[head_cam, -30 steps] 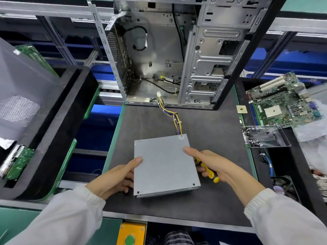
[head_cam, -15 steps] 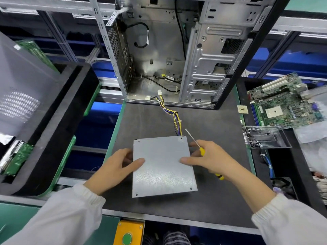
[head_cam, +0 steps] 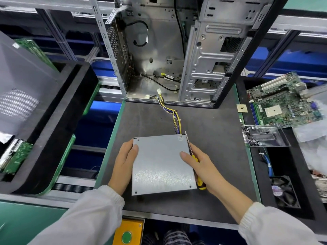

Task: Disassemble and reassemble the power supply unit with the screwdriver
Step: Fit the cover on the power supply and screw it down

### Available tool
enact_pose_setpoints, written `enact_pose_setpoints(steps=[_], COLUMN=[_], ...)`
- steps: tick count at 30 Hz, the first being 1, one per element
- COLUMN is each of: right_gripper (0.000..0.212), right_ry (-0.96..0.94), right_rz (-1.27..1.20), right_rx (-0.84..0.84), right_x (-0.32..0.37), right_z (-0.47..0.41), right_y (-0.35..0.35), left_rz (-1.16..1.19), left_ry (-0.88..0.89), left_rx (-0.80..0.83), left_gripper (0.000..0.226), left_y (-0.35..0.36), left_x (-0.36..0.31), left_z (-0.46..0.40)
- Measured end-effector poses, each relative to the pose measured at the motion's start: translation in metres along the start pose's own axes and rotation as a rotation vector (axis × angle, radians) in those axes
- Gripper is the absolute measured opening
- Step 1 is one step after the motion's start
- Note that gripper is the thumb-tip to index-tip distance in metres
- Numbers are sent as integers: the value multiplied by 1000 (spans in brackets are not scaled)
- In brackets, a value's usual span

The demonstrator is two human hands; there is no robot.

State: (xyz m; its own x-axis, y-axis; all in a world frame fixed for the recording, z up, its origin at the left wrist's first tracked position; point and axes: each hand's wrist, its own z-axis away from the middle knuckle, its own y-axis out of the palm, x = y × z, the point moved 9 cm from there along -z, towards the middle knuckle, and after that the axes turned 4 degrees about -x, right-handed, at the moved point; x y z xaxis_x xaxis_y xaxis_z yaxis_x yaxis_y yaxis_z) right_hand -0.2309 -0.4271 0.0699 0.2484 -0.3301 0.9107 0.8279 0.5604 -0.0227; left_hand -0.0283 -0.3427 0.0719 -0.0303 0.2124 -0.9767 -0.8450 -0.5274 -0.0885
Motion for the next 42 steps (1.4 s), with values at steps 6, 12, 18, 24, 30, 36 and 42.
enact_pose_setpoints(steps=[6,12,18,24,30,36,42], right_gripper=[45,46,121,134,137,121,114], right_ry=[31,-417,-516,-409,-333,-327,-344], right_rz=[-29,582,1483,1666,1674,1736,1566], right_rx=[42,-259,340,456,470,471,365], right_x=[-1,89,91,59,68,70,83], right_z=[1,0,2,6,3,7,12], right_y=[4,-19,111,120,128,134,126], left_rz=[-15,-91,-178,-423,-409,-369,-358], left_ry=[-50,-69,27,209,267,227,111], left_rx=[58,204,261,303,432,513,486], left_gripper=[34,47,32,34,27,34,37], left_y=[-4,-6,-18,-28,-28,-30,-41], left_x=[8,12,3,6,-4,2,21], left_z=[3,7,-10,-26,-50,-57,-33])
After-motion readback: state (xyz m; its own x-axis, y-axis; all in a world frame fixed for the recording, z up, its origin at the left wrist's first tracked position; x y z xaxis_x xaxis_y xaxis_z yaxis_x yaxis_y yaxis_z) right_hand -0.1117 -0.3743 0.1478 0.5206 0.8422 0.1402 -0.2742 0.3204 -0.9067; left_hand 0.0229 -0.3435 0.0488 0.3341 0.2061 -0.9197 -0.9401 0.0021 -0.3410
